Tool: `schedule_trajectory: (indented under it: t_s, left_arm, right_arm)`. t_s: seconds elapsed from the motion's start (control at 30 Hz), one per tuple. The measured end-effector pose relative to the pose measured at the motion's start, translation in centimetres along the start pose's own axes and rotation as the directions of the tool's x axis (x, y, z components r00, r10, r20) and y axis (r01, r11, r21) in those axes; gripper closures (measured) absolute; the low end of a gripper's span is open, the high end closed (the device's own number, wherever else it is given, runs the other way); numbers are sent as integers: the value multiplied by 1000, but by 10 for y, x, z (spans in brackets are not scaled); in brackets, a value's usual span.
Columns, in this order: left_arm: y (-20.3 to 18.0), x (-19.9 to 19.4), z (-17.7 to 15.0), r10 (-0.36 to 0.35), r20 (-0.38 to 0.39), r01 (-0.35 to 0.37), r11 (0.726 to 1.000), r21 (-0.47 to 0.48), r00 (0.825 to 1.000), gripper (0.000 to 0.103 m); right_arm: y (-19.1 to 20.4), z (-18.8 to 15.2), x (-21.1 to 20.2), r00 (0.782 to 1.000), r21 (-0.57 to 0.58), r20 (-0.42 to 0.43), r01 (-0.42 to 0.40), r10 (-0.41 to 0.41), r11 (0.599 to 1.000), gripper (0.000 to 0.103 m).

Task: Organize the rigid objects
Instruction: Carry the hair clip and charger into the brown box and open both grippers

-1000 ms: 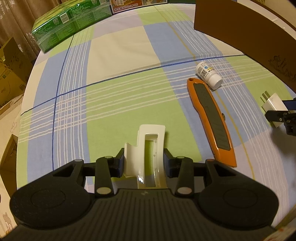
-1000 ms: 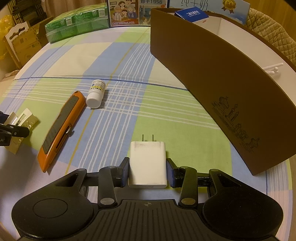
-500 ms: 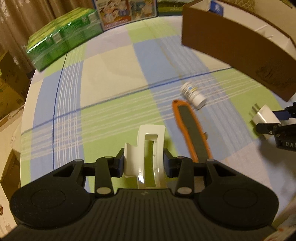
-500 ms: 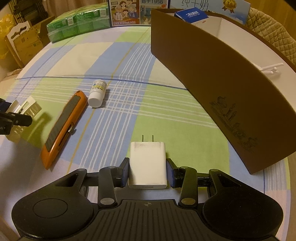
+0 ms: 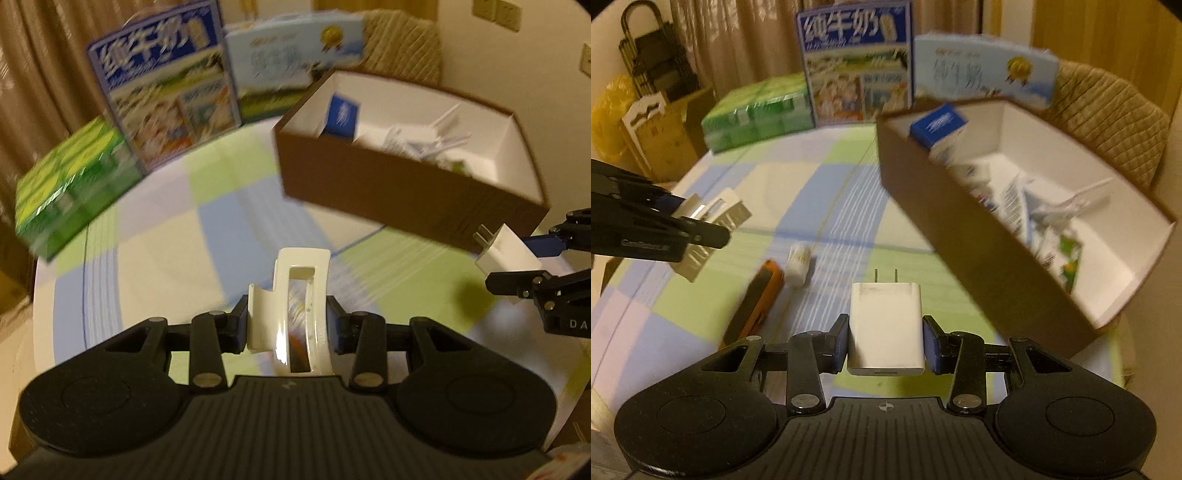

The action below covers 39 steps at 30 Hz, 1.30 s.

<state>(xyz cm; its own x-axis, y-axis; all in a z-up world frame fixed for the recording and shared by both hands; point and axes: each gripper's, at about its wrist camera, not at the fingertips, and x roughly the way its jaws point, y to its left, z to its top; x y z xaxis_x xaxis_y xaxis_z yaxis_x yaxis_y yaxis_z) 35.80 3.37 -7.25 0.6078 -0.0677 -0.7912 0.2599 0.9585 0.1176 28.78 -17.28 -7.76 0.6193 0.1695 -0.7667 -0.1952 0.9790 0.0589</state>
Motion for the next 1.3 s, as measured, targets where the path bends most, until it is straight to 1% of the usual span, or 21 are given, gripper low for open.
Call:
schedule_trajectory:
  t_s: [0.2,0.33,0.53,0.73,0.87,0.97,1.3]
  left_arm:
    - [-26,-1,37,-41,59,38,998,59,997,67]
    - [-40,1,59,-65,87,58,995,80,994,67]
    - [-58,7,90,-94,116,82,992,100,989,67]
    - [-80,18,118,-117,128,102,988,114,985,67]
    - [-94,32,135,-138,119,126,986,108,983,67]
    - [-104,43,147,-161,109,149,983,104,981,67]
    - [-124,85,179,-222,38,220,975,40,974,67]
  right_arm:
    - [-29,17,-29,998,49,54,35,-38,998,66]
    - [-51,26,-42,994,78,80,65,-72,995,66]
    - [-86,39,-50,987,110,95,116,-127,987,66]
    - [-121,49,-48,979,126,98,163,-176,978,66]
    - [-142,57,-40,975,121,92,189,-200,974,66]
    - [-158,64,-32,976,116,80,192,-202,975,66]
    - [-200,83,4,979,74,-6,203,-203,976,65]
